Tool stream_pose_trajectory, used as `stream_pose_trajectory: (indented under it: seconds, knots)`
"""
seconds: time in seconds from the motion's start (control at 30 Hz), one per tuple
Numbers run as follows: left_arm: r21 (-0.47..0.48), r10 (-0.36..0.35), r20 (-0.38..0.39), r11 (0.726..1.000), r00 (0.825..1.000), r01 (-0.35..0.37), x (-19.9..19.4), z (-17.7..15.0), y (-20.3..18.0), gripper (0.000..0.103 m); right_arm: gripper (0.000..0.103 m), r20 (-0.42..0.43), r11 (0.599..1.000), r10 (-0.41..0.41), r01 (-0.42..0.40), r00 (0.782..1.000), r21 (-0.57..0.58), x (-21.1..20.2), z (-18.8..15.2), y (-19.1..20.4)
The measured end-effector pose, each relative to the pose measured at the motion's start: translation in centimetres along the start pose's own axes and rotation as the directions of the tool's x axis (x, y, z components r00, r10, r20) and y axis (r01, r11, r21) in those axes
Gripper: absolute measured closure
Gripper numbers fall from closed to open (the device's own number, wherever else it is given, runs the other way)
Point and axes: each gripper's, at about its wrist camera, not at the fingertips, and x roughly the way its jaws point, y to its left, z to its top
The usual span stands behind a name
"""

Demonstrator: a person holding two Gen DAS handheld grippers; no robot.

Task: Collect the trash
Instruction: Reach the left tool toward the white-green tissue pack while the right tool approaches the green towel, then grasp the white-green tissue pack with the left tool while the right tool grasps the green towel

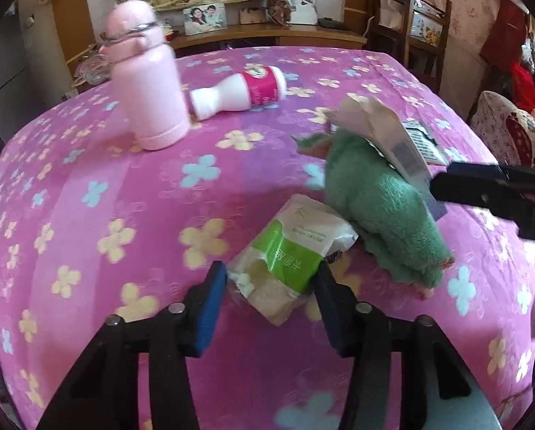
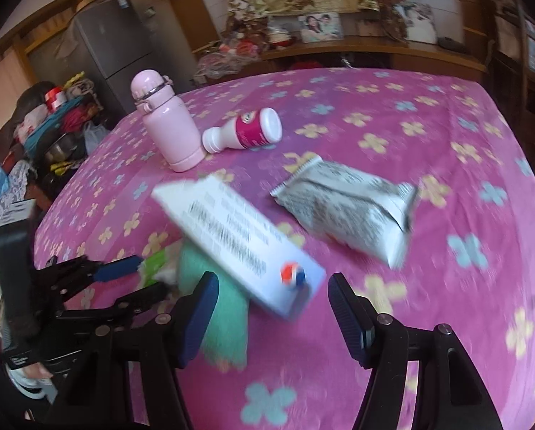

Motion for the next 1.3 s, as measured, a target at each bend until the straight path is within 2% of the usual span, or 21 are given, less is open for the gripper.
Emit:
stream_pose_trajectory:
  seconds: [0.07,0.17,0.3,0.4,0.43,0.47,0.53,0.63,0.77,0.87,1.0,1.07,1.17,1.3]
  knots:
    - [-0.003,0.009,-0.003,1.0,1.0,-0.009,-0.3,-0.2,0.6,0.055,0.03,-0.009,0.999,0.016,-0.016,1.0,-0.032,1.0,0.7,0.0]
    - [-0.019,0.02,-0.011,1.0,1.0,-0.02,-0.7,-0.4,1.5,0.056,0.03,-0.03,0.998,0.056,-0.057,0.998,-0.035,2.4,1.4,-0.5]
    - [-0.034,0.02,-0.016,0.999,1.0,-0.021,-0.9,-0.8,2.3,0.056,0.03,-0.038,0.99,0.139,-0.138,0.99,0.022,4.0,1.9,-1.5]
    - [-0.038,0.024,-0.014,0.999,1.0,-0.025,-0.9,-1.0,2.3,0.056,0.03,-0.037,0.968,0.23,-0.225,0.972,0.115,4.8,1.6,-2.3]
    - [-0.039,0.027,-0.013,0.999,1.0,-0.027,-0.9,-1.0,2.3,0.056,0.033,-0.03,0.966,0.235,-0.23,0.971,0.121,4.9,1.4,-2.1]
    - [-0.041,0.03,-0.013,0.999,0.999,-0.03,-0.9,-1.0,2.2,0.056,0.047,-0.02,0.97,0.222,-0.219,0.975,0.106,4.7,1.2,-1.7]
    - [-0.041,0.033,-0.01,0.999,0.999,-0.033,-0.9,-1.0,2.1,0.056,0.066,-0.003,0.978,0.195,-0.194,0.981,0.079,3.9,0.7,-0.8]
    - [-0.046,0.025,-0.009,0.999,1.0,-0.026,-1.2,-1.4,2.0,0.056,0.074,0.011,0.986,0.155,-0.156,0.988,0.057,2.0,-0.2,-0.1]
    - [-0.045,0.01,-0.008,0.999,1.0,-0.01,-1.8,-2.0,1.4,0.056,0.077,0.049,0.989,0.119,-0.123,0.992,0.078,-1.4,-2.3,-0.8]
    - [-0.036,0.016,-0.007,0.999,1.0,-0.016,-2.1,-2.4,0.9,0.056,0.077,0.055,0.993,0.055,-0.061,0.997,0.104,-3.1,-3.5,-1.8]
    - [-0.052,0.03,0.001,0.998,1.0,-0.03,-2.7,-2.5,1.0,0.057,0.075,0.038,0.988,0.06,-0.065,0.997,0.137,-4.2,-3.8,-2.0]
    - [-0.056,0.046,0.005,0.997,0.999,-0.045,-3.0,-2.6,1.1,0.057,0.075,0.041,0.988,0.077,-0.082,0.996,0.131,-4.5,-3.6,-1.5]
    - [-0.06,0.049,0.002,0.997,0.999,-0.049,-3.2,-2.7,1.4,0.057,0.075,0.055,0.977,0.155,-0.162,0.986,0.139,-4.3,-2.8,-0.1]
    - [-0.069,0.051,-0.007,0.996,0.999,-0.051,-3.1,-2.8,1.8,0.057,0.075,0.056,0.962,0.212,-0.219,0.976,0.166,-1.8,-0.8,1.2]
